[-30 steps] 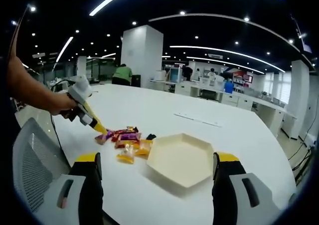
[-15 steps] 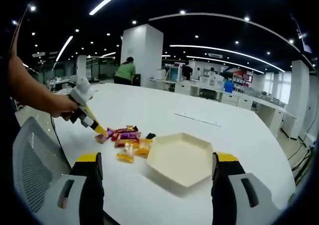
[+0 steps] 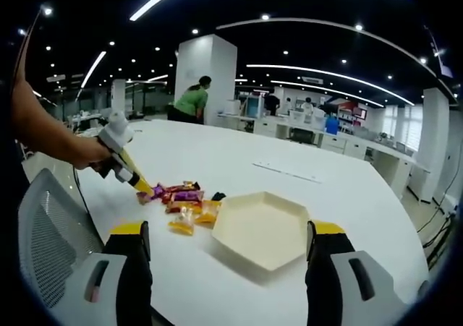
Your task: Place the target food into the container with the food tongs after gripping and lifting it, then release it inside without dropping or visibly crushing the food.
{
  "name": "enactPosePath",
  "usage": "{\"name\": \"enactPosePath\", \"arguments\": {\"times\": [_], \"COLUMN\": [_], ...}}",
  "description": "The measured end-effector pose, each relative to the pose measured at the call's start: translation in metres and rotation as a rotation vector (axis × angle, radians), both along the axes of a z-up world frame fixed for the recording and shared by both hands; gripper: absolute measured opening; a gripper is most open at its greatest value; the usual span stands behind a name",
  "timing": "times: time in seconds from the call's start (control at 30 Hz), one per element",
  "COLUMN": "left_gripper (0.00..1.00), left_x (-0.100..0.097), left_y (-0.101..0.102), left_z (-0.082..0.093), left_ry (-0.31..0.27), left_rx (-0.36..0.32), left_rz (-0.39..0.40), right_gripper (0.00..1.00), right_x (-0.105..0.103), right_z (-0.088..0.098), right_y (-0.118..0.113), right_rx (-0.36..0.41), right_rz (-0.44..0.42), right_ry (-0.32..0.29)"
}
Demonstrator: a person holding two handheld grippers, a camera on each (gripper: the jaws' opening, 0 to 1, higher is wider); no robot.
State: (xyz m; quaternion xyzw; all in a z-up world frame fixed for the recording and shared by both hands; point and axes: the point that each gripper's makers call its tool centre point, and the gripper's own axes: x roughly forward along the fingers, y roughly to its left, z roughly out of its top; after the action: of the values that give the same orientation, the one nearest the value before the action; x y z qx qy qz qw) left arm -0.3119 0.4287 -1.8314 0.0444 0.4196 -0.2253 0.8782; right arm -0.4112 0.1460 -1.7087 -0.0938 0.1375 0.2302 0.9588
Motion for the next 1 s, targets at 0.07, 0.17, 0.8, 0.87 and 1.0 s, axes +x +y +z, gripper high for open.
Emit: {"name": "enactPosePath", "arguments": {"times": [0.07,0.17,0.8,0.87,1.0], "left_gripper": [0.17,0.17,0.17,0.17,0.17], "left_x": [0.001,0.003,0.015,0.018,0.02], "left_y": [-0.002,-0.001,-0.017,-0.017,-0.018], "left_z": [0.006,0.007,0.047,0.05,0.059], "left_ry": [-0.012,-0.018,-0.095,-0.1,-0.105], "left_rx": [-0.008,-0.008,-0.013,-0.008,-0.013], "left_rz": [-0.016,-0.024,-0.313,-0.328,-0.354], "right_gripper": [0.88,0.87,1.0,1.0,1.0], "right_x": [0.001,0.0,-0.004,-0.005,-0.007], "right_z": [-0.002,-0.001,-0.003,-0.004,-0.005], "right_y": [-0.002,0.0,0.016,0.018,0.02], "right_rx": [0.002,-0.001,0.086,0.088,0.063], "right_rz": [-0.006,0.001,0.093,0.105,0.114], "right_ry": [0.009,0.004,0.04,0.049,0.045]}}
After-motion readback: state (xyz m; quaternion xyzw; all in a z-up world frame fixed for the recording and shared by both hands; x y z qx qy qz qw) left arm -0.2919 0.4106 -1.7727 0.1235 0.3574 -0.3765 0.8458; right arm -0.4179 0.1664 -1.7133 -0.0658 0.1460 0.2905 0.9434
